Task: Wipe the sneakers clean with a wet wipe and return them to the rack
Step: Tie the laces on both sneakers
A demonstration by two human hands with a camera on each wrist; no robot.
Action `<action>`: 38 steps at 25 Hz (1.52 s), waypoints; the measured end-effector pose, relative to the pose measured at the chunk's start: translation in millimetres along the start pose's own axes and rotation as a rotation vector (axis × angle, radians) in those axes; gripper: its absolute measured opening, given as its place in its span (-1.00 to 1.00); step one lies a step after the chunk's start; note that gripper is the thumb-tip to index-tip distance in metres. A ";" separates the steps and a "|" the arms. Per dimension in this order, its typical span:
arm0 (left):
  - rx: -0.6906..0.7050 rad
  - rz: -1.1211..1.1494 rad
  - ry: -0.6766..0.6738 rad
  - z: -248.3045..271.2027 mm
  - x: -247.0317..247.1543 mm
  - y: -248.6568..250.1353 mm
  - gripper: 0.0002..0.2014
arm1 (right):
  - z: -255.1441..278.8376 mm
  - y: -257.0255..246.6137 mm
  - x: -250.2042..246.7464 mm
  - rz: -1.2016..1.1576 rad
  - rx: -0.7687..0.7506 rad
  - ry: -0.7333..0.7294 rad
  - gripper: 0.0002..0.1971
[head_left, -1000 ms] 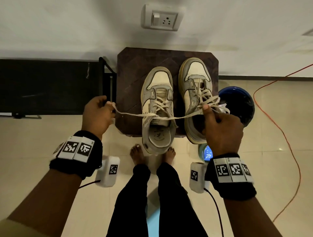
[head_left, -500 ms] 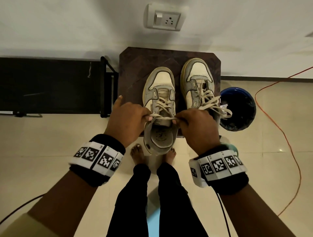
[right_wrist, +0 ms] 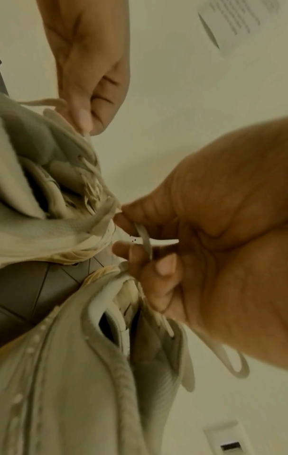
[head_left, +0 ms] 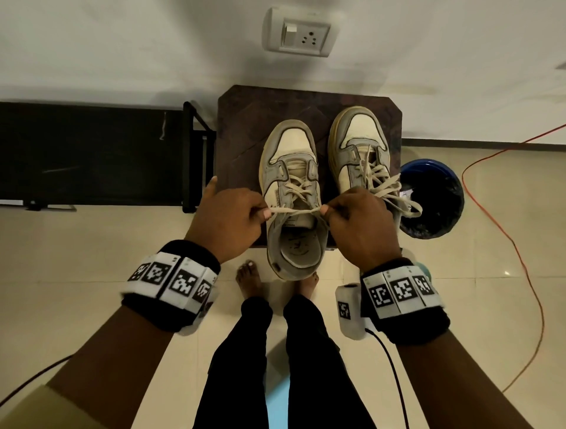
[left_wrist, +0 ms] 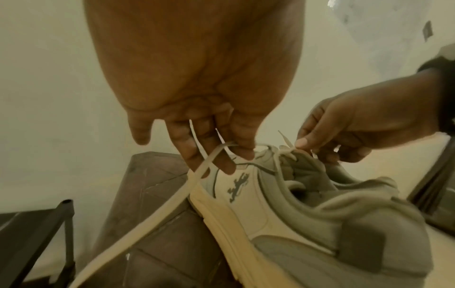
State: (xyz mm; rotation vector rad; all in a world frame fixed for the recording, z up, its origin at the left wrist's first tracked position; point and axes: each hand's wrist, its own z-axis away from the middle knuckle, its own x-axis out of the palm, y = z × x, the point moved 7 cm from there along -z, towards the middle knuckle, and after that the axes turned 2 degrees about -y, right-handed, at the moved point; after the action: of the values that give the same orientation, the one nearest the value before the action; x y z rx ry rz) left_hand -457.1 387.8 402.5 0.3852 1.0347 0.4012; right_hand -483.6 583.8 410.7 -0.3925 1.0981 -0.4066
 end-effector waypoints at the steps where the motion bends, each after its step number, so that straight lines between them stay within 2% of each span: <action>1: -0.018 0.190 -0.005 3.4 -0.4 -1.1 -0.84 | 1.3 -2.2 -5.0 -0.030 -0.039 0.048 -0.76; 3: -0.101 0.672 0.011 11.0 -0.8 -5.6 -0.82 | 3.8 -9.7 -14.6 -0.164 -0.135 0.141 -0.69; 5: -0.150 1.072 0.050 15.0 0.0 -3.1 -0.78 | 3.0 -13.7 -15.2 -0.379 -0.156 0.149 -0.66; 7: -0.141 1.316 0.098 13.3 1.0 3.6 -0.79 | -2.0 -14.0 -6.9 -0.684 -0.088 0.074 -0.63; 8: -0.130 1.351 0.126 11.5 0.5 7.8 -0.80 | -4.5 -14.1 -1.0 -0.822 -0.052 0.023 -0.63; 10: -0.119 1.254 0.207 6.9 -1.8 12.7 -0.86 | -8.3 -16.1 7.4 -0.998 -0.014 -0.052 -0.69; 13: -0.155 1.109 0.264 -2.3 -2.7 16.9 -0.94 | -12.8 -18.4 12.4 -0.993 0.009 -0.072 -0.83; 16: -0.161 1.047 0.191 -12.5 0.2 21.9 -0.87 | -17.3 -20.3 15.4 -0.946 0.029 -0.062 -0.82; 18: -0.112 1.052 0.088 -16.6 2.0 31.9 -0.80 | -19.2 -22.6 17.4 -0.956 0.013 -0.100 -0.76; 20: -0.094 1.064 0.008 -17.5 2.9 40.3 -0.82 | -19.5 -23.3 18.7 -0.991 0.008 -0.153 -0.68; 21: -0.118 1.082 -0.014 -18.4 4.3 41.0 -0.79 | -19.1 -23.4 18.7 -1.014 0.011 -0.172 -0.68; 24: -0.232 1.121 -0.051 -21.8 11.0 34.9 -0.56 | -18.0 -19.3 14.3 -1.027 0.044 -0.140 -0.79; 27: -0.244 1.148 -0.087 -24.4 12.1 36.5 -0.71 | -17.5 -18.2 14.0 -1.065 0.046 -0.162 -0.81; 30: -0.260 1.149 -0.012 -26.6 9.9 30.2 -0.78 | -16.6 -21.9 20.0 -1.130 0.036 -0.275 -0.76; 33: -0.271 1.195 0.018 -26.4 12.0 29.5 -0.80 | -17.5 -19.5 16.8 -1.033 0.066 -0.179 -0.91; 36: -0.250 1.165 0.019 -24.8 10.4 28.6 -0.82 | -18.0 -19.4 17.2 -0.952 0.110 -0.138 -0.89; 38: -0.234 1.203 -0.029 -24.1 10.6 26.8 -0.79 | -19.1 -19.1 18.4 -0.911 0.123 -0.149 -0.88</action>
State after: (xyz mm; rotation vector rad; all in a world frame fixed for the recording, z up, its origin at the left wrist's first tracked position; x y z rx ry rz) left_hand -477.2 419.0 396.7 0.7778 0.6129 1.5664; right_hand -496.0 556.2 398.4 -0.7949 0.6913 -1.2196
